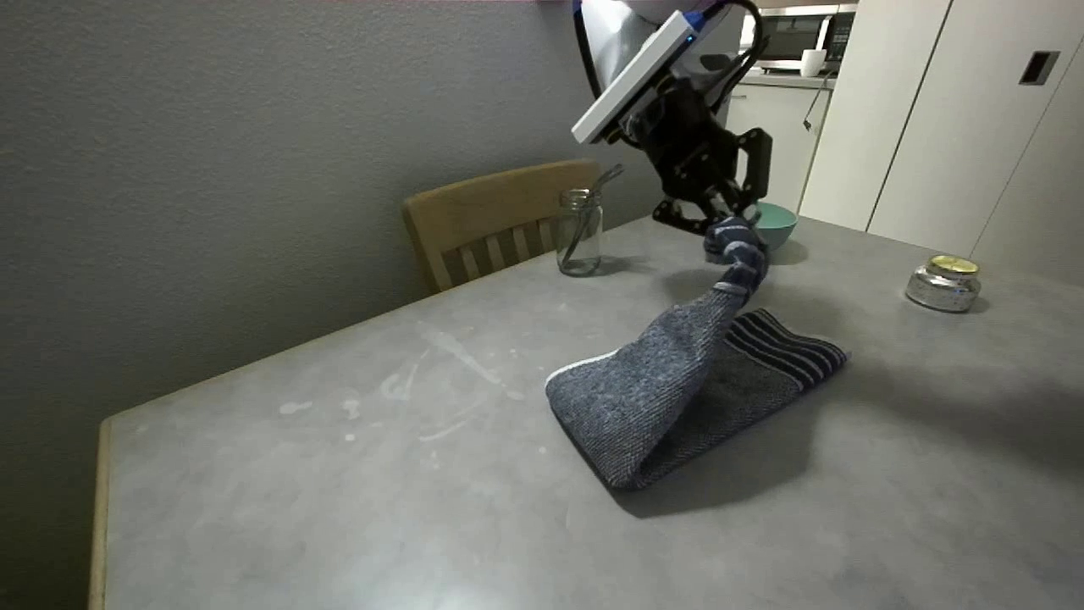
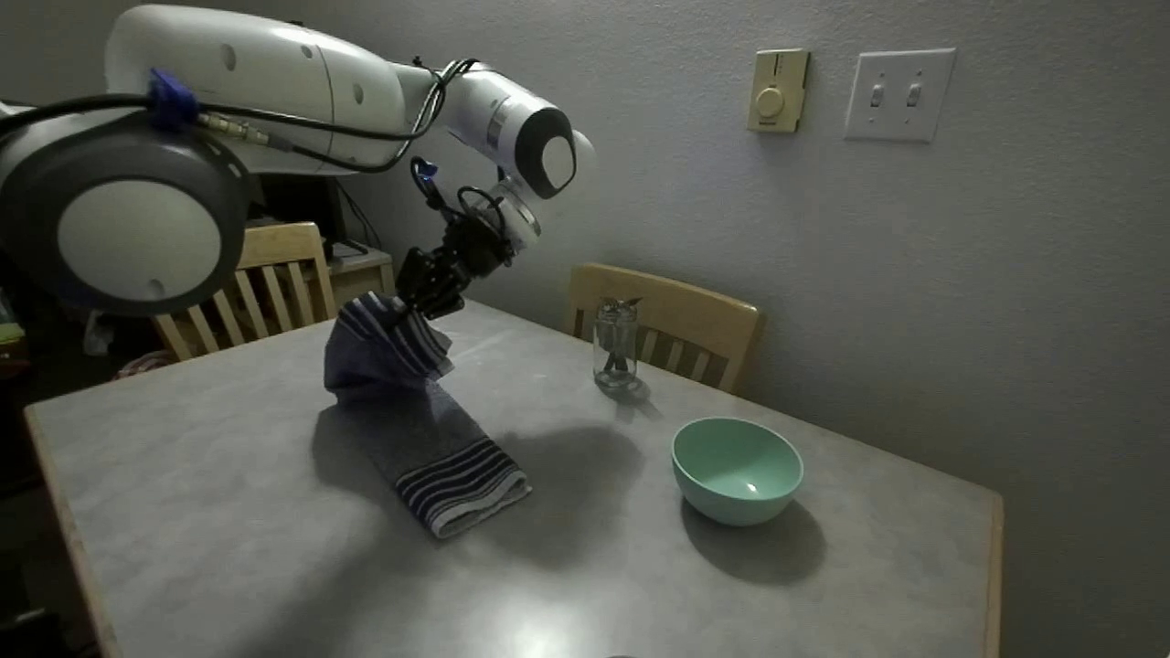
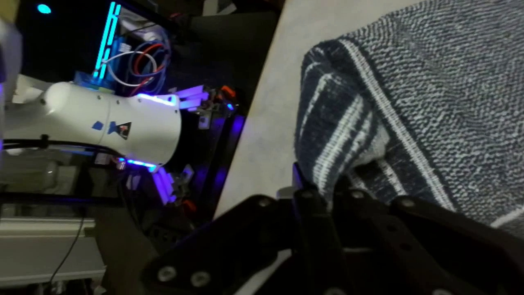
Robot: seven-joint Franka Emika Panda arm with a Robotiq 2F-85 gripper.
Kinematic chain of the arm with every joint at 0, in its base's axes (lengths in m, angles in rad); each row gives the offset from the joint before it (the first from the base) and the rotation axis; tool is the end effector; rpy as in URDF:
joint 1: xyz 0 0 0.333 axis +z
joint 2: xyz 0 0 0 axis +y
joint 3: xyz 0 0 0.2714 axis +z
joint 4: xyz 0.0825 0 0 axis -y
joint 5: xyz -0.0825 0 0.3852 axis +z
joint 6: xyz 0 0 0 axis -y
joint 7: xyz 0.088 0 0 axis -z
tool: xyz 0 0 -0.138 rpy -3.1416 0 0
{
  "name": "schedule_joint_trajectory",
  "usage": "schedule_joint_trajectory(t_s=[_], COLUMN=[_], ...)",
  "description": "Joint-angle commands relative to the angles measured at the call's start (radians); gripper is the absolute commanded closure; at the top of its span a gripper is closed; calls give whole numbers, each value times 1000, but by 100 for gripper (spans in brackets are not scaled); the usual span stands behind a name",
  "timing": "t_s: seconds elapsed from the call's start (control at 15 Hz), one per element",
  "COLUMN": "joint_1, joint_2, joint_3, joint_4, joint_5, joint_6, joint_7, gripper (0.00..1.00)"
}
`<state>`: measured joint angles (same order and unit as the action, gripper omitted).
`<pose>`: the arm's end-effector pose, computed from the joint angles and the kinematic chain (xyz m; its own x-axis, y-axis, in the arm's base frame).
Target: Fold the grey towel in half
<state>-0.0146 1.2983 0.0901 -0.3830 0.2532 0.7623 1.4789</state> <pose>0.6194 0.0556 0.2220 0.0376 -0.9159 -0.3996 -0.6066 -0.3387 0.7192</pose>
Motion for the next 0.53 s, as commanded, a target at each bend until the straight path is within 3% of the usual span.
schedule_joint_trajectory(t_s=[0.0, 0.07, 0.2, 0.47], joint_1=[-11, -3, -10, -10], joint_2=[1, 2, 0, 0], joint_3=[-44, -34, -37, -37], joint_4=[29, 12, 13, 13], joint_5=[-81, -37, -71, -72], joint_6=[-228, -136, -197, -206], joint_7=[-147, -71, -115, -117], gripper=[98, 90, 90, 90])
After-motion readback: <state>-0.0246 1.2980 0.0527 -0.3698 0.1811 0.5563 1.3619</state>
